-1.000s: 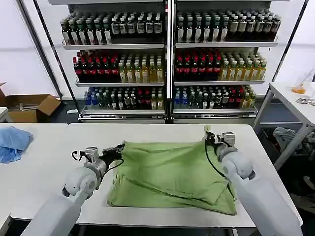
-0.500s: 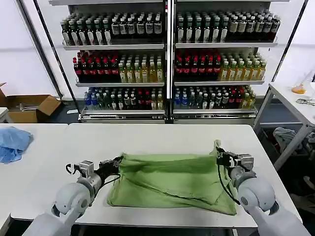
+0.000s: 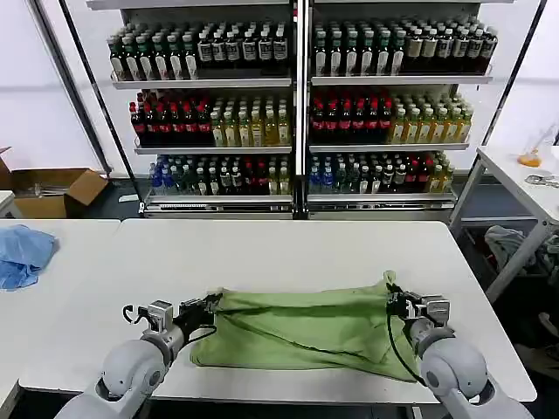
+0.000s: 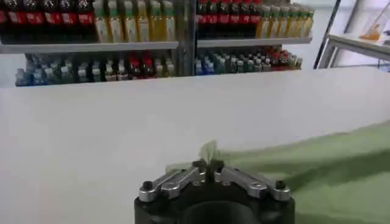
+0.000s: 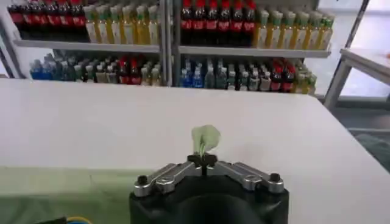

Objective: Fold and organize the clothes.

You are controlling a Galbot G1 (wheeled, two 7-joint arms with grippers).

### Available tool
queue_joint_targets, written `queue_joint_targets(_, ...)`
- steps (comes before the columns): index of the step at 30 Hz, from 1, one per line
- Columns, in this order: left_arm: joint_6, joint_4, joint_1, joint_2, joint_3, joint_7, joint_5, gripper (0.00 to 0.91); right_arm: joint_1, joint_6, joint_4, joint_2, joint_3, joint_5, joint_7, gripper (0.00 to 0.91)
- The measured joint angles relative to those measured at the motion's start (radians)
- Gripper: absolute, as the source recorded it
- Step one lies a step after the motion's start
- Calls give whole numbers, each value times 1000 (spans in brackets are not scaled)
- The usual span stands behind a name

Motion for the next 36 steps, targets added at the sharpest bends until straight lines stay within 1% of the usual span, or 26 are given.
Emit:
queue_joint_targets(6, -15, -28, 28, -12, -15, -14, 35, 907, -26, 14, 25, 2, 10, -41, -4, 907)
queue_joint_targets(10, -36, -63, 60, -35, -31, -45, 67, 907, -54, 30, 58, 6, 27, -69, -6, 907)
queue_joint_targets(17, -85, -97, 131, -109, -31, -122, 134, 907, -120, 55, 110, 18, 69, -109, -11, 907)
queue_joint_targets(25, -123, -76, 170, -196, -25, -197, 230, 907, -177, 70, 139, 23, 96, -131, -11, 907)
queue_joint_targets(26, -127, -69, 172, -207, -25, -205, 239, 746, -180, 71, 142, 23, 97, -132, -11, 907)
queue_joint_targets(27, -131, -64, 174, -216, -26, -213, 248, 746, -183, 72, 144, 22, 98, -133, -10, 907)
queue_joint_targets(28, -135, -58, 175, -225, -26, -220, 257, 433, -186, 72, 145, 21, 99, -133, -10, 907)
queue_joint_targets(29, -139, -52, 177, -233, -26, -227, 266, 171, -187, 73, 147, 20, 99, -133, -9, 907)
queue_joint_targets(31, -146, -40, 179, -248, -26, -240, 280, 40, -191, 74, 149, 19, 101, -134, -8, 907)
queue_joint_targets(33, -153, -26, 182, -264, -27, -251, 289, 20, -194, 75, 150, 16, 103, -134, -6, 907)
queue_joint_targets(36, -161, -5, 184, -285, -31, -260, 297, 20, -198, 77, 153, 14, 106, -134, -5, 907)
